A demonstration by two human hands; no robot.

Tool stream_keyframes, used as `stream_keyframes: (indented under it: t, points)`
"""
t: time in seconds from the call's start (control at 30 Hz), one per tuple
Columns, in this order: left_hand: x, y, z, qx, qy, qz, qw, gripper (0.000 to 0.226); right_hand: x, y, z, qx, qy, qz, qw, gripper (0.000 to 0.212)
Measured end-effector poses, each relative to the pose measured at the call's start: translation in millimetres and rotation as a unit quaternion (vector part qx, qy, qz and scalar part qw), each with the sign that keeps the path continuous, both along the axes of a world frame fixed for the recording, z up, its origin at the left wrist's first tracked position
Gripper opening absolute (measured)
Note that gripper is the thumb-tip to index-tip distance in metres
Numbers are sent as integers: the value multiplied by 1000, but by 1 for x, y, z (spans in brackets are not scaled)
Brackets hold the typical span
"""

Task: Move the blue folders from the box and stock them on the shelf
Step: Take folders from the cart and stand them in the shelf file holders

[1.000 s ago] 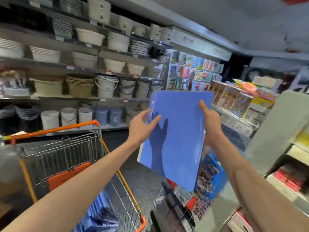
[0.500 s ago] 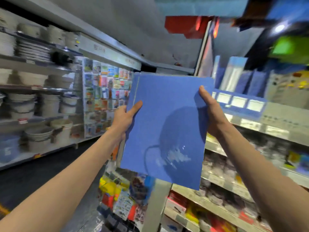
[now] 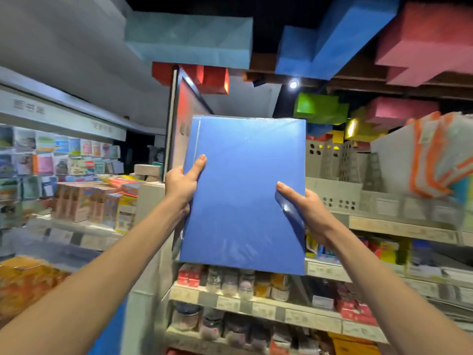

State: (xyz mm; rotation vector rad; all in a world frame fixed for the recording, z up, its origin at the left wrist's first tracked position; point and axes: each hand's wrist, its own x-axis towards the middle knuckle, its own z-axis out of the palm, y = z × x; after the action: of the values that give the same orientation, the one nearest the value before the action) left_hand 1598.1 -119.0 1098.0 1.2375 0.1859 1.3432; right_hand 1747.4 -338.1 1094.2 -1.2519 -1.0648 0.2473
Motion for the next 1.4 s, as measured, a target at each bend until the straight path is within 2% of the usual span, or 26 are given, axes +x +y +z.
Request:
stream_keyframes:
  t: [0.07, 0.17, 0.33, 0.4, 0.5, 0.57, 0.63, 0.73, 0.87, 0.97, 1.1, 1.23, 1.37, 1.4]
  points:
    - [46, -16, 12, 13, 20, -2, 1000, 30, 38, -16, 4, 60, -12, -68, 996, 26]
    - [96, -28, 33, 44, 69, 33, 996, 50, 81, -28, 22, 122, -17, -116, 986, 28]
    - [151, -34, 65, 177, 158, 179, 955, 40, 136, -35, 64, 174, -13, -164, 971, 25]
    - [166, -33, 65, 210, 157, 206, 943, 51, 149, -31, 82, 196, -22, -192, 961, 19]
    - [192, -29, 65, 226, 147, 221, 937, 49, 168, -17, 109, 236, -27, -240, 941, 8]
    - [205, -22, 67, 252, 168, 244, 921, 43, 175, -4, 124, 256, -32, -285, 923, 15]
    - [216, -8, 69, 300, 196, 283, 890, 37, 182, 12, 136, 257, -40, -329, 908, 18]
    - [231, 17, 74, 364, 224, 325, 844, 31, 196, 36, 148, 248, -45, -377, 891, 11]
    - [251, 54, 84, 435, 227, 345, 800, 30, 212, 68, 162, 247, -54, -423, 870, 23]
    - [275, 92, 90, 464, 240, 342, 781, 31, 219, 101, 176, 258, -64, -444, 856, 26]
    - [309, 138, 94, 494, 282, 296, 767, 55, 228, 150, 189, 261, -77, -464, 843, 23]
    - [333, 171, 96, 520, 253, 306, 756, 39, 241, 195, 196, 258, -85, -484, 832, 26]
    - [353, 197, 84, 577, 226, 368, 693, 47, 253, 228, 197, 241, -107, -500, 825, 24]
    - [356, 200, 82, 586, 219, 372, 686, 46, 255, 234, 196, 240, -112, -502, 824, 23]
